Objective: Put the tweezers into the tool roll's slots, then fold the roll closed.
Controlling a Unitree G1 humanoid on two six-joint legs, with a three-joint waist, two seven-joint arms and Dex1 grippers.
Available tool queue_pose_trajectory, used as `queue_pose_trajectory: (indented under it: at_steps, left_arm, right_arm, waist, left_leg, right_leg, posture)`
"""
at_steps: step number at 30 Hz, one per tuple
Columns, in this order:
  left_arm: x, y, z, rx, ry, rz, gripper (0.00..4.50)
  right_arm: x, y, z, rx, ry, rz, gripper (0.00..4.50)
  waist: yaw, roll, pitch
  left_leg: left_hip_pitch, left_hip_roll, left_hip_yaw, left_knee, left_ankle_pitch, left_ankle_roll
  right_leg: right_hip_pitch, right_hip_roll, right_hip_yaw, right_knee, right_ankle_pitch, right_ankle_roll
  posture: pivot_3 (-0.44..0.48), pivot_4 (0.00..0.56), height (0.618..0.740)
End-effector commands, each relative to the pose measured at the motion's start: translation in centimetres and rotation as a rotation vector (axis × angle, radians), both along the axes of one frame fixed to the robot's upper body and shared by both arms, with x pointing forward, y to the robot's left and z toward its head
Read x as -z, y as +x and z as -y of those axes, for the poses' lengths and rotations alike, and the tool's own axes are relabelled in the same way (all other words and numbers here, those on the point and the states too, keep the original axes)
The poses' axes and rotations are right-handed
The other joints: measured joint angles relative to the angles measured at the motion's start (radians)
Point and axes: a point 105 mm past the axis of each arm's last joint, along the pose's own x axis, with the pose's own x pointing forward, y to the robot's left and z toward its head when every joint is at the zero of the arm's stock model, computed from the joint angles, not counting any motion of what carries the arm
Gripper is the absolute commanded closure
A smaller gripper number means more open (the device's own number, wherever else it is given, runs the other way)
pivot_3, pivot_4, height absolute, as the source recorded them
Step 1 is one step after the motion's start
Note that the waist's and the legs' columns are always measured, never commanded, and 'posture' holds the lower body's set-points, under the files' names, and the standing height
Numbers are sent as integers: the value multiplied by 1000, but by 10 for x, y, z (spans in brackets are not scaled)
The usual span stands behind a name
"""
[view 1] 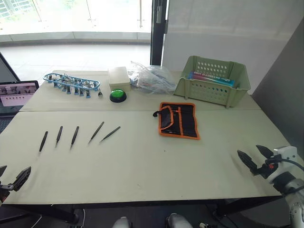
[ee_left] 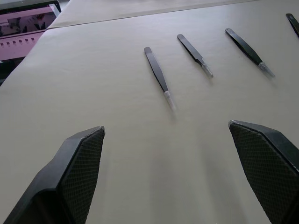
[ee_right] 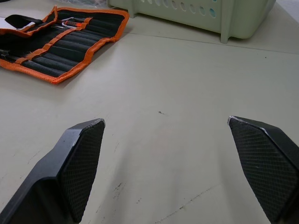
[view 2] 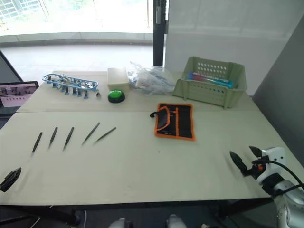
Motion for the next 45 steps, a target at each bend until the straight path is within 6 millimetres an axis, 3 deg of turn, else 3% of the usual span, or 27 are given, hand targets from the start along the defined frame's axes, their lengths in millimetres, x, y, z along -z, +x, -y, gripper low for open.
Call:
queue_pose_trajectory:
  at_steps: [1,4,7,14,22,32,37,45]
  left_arm:
    - [-19,-3,1,27,43,65,0]
    - [-21,-4,20,130,10,102,0]
    - [-13,-7,32,193,9,62,0]
    - [-5,-7,86,468,53,6,0]
    - [-3,-9,113,634,75,-16,0]
    - [2,-2,136,752,53,-17,0]
    - [-5,3,156,826,22,3,0]
    - [-13,3,168,878,-42,-1,0]
  right_arm:
    - [-14,2,-8,-12,-5,50,38]
    - [-14,6,-42,-36,46,73,38]
    - [-15,9,-61,-19,100,93,38]
    - [-20,17,-133,-172,151,111,38]
    - [-26,42,-192,-205,159,119,38]
    - [-19,87,-246,-165,146,51,38]
    - [-16,108,-251,-58,177,-15,38]
    - [-20,112,-262,-70,218,-26,38]
  waist:
    - [0,0,0]
    - [-4,0,0]
    - [-4,0,0]
    - [0,-1,-1]
    - [-1,-1,-1]
    - [-4,-1,-1]
    - [-3,-1,-1]
    - [-10,-1,-1]
  left_leg:
    - [0,0,0,0,0,0]
    - [0,1,0,0,0,0]
    - [0,2,0,0,0,0]
    - [-1,2,3,0,0,0]
    - [0,2,3,0,0,0]
    - [-1,2,3,0,0,0]
    - [-2,2,2,0,0,0]
    - [-3,2,0,-1,0,0]
  right_leg:
    - [0,0,0,0,0,0]
    - [-1,0,0,0,0,0]
    - [-1,1,0,1,0,-1]
    - [-1,-1,0,0,0,-3]
    - [-2,-1,0,0,-3,-7]
    - [-3,0,0,1,4,-8]
    - [-3,0,-1,1,5,-9]
    - [-4,0,-1,1,4,-9]
  posture:
    - [0,150,738]
    - [0,150,738]
    - [0,150,738]
    - [0,150,738]
    - [0,150,738]
    - [0,150,738]
    - [0,150,738]
    - [0,150,738]
